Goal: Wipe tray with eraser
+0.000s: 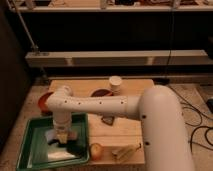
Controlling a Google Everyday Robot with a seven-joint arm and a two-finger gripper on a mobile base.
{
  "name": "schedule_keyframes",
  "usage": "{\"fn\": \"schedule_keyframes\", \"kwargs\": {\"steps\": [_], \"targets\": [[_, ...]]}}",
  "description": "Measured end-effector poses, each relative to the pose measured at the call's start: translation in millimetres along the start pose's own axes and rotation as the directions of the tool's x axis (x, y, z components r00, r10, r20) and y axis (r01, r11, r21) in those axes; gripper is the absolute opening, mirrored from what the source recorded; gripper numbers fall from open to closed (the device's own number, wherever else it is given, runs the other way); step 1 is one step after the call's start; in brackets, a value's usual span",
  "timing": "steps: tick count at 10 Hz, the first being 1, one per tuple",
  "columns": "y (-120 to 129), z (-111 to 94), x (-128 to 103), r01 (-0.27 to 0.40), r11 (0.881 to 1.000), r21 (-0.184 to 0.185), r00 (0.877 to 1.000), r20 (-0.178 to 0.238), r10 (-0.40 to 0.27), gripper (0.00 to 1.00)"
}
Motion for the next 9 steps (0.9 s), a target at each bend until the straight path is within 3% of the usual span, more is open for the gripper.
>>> {"fn": "schedule_keyframes", "kwargs": {"steps": [5, 9], "targets": [[-12, -4, 32, 0.078, 0.997, -0.011, 0.997, -0.001, -0.078, 0.00], [-49, 9, 43, 0.141, 0.990, 0.010, 0.990, -0.001, -0.141, 0.00]]}}
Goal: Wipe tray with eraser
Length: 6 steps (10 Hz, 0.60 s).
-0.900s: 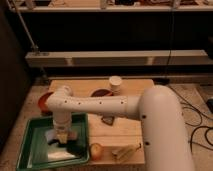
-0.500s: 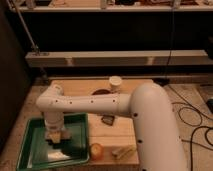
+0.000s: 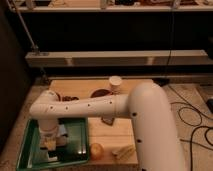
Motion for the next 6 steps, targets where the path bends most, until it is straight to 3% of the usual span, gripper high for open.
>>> {"fn": "schedule_keyframes", "kwargs": {"steps": [6], "targets": [[-33, 31, -19, -0.002, 0.998, 0.060, 1.000, 0.014, 0.001, 0.00]]}}
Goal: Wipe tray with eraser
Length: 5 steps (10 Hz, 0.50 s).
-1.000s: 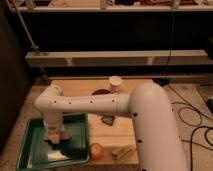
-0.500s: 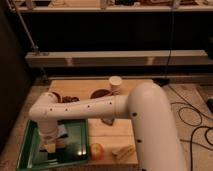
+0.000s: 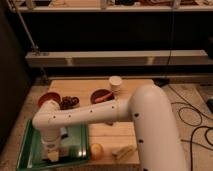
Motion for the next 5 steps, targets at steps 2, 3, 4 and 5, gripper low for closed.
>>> {"fn": "schedule_keyframes", "kwargs": {"steps": [2, 3, 4, 5], "targets": [[0, -2, -28, -0.053, 0.999, 0.002, 0.998, -0.013, 0.053, 0.00], [1, -4, -33, -0.064, 0.998, 0.000, 0.998, -0.016, 0.064, 0.00], [4, -9, -42, -0.084, 0.996, -0.007, 0.996, -0.022, 0.084, 0.00], [12, -15, -46, -0.100, 0.995, -0.014, 0.995, -0.027, 0.099, 0.00]]}}
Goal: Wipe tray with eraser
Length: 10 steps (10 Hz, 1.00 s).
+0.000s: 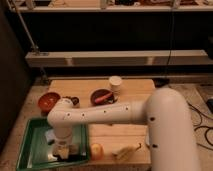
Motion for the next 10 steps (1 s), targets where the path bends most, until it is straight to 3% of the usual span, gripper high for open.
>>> {"fn": "schedule_keyframes", "kwargs": {"steps": [5, 6, 7, 10], "targets": [[43, -24, 5, -0.032, 0.999, -0.030, 0.999, -0.005, 0.032, 0.00], [45, -26, 15, -0.022, 0.999, -0.035, 1.000, -0.006, 0.022, 0.00], [48, -26, 40, 0.005, 0.999, -0.041, 1.000, -0.007, -0.005, 0.00], [39, -19, 70, 0.070, 0.997, -0.035, 0.998, 0.009, -0.069, 0.00]]}}
